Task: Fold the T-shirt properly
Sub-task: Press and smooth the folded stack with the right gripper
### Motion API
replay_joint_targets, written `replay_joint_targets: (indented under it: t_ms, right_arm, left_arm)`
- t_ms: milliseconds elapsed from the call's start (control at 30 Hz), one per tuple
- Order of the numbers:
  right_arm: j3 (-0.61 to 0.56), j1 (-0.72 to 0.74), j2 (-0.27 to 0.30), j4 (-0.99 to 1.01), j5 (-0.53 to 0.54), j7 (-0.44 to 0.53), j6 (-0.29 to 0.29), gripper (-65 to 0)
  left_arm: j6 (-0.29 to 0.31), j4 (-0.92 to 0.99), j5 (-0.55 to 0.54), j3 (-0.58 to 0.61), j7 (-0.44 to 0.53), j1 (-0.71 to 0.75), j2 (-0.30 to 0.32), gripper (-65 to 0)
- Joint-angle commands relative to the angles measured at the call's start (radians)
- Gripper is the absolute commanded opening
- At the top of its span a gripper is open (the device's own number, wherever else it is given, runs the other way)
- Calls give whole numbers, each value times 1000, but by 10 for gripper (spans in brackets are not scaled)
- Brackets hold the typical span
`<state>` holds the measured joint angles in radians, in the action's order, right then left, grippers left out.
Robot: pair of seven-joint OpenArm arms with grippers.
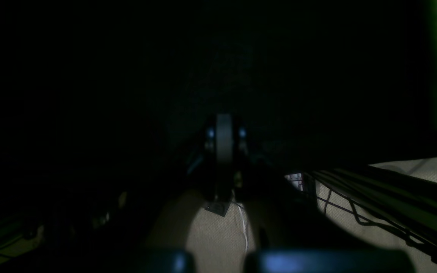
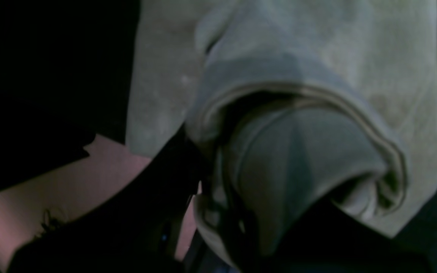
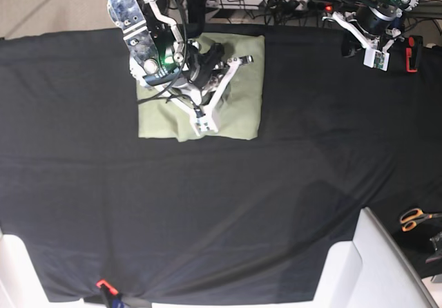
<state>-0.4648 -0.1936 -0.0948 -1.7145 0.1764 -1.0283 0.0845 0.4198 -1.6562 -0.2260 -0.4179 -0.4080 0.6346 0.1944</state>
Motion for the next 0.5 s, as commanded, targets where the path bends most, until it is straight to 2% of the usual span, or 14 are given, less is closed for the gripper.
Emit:
replay_joint_targets:
  t_ms: [0, 200, 467]
  right_arm:
    - [-5, 10, -9, -15, 8, 13, -9, -644]
    - [-5, 26, -9, -15, 8, 13, -24, -644]
    - [-5, 44, -9, 26, 8, 4, -136, -644]
  left_arm:
    - [1, -2, -6, -8, 14, 8, 12, -650]
    - [1, 31, -5, -6, 14, -3, 12, -650]
    - [1, 27, 4, -6, 14, -8, 23, -650]
